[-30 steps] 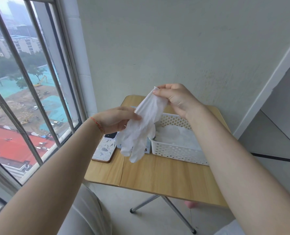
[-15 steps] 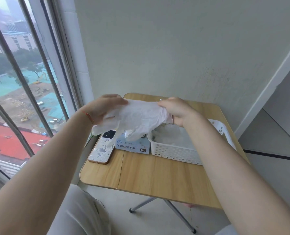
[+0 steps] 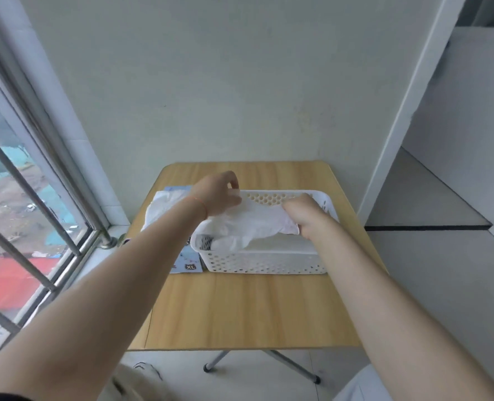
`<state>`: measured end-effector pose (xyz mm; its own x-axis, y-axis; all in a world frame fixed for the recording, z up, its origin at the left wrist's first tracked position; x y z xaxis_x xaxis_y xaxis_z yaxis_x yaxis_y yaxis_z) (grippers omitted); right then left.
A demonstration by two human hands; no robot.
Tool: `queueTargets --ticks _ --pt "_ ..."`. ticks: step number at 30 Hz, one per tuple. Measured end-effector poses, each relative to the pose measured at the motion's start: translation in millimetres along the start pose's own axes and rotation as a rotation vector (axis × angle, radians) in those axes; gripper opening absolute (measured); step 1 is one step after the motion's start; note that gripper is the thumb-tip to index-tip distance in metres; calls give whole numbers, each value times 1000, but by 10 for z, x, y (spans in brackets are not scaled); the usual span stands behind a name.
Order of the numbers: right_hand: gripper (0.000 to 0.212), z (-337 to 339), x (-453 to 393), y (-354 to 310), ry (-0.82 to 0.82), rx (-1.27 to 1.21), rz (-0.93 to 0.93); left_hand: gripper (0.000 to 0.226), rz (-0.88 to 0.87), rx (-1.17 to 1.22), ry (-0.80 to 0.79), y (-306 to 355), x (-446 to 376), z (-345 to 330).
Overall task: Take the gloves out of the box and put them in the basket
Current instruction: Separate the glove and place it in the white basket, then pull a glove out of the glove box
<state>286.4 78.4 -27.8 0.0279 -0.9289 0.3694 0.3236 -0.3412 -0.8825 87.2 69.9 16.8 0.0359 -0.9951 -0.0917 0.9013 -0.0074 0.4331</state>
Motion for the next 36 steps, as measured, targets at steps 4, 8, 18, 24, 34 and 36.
queueTargets --ticks 4,8,18,24,34,36 --pt "44 170 -65 56 82 173 24 34 -125 -325 78 130 -51 -110" --pt "56 164 -171 100 103 340 23 38 -339 -602 252 371 54 -95" --pt "73 163 -70 -62 207 834 248 70 -71 -282 -409 178 286 -540" --pt "62 144 -37 -81 243 1205 326 48 -66 -445 -462 185 240 -409" --pt "57 86 -41 -91 227 1368 310 13 -60 -670 -413 171 252 -523" --pt "54 79 -35 -98 235 1390 321 14 -15 -672 -396 120 244 -502"
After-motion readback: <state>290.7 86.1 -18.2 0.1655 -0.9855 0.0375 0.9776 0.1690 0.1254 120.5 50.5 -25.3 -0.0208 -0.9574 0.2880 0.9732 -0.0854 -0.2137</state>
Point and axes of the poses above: each hand's wrist, its own x-axis away from the middle knuckle, its own z-axis out of the back of the hand, y = z × x, the point moved 7 cm from there along -x, towards the middle knuckle, and after that the axes turned 2 degrees about -z, right-handed, at the moved point
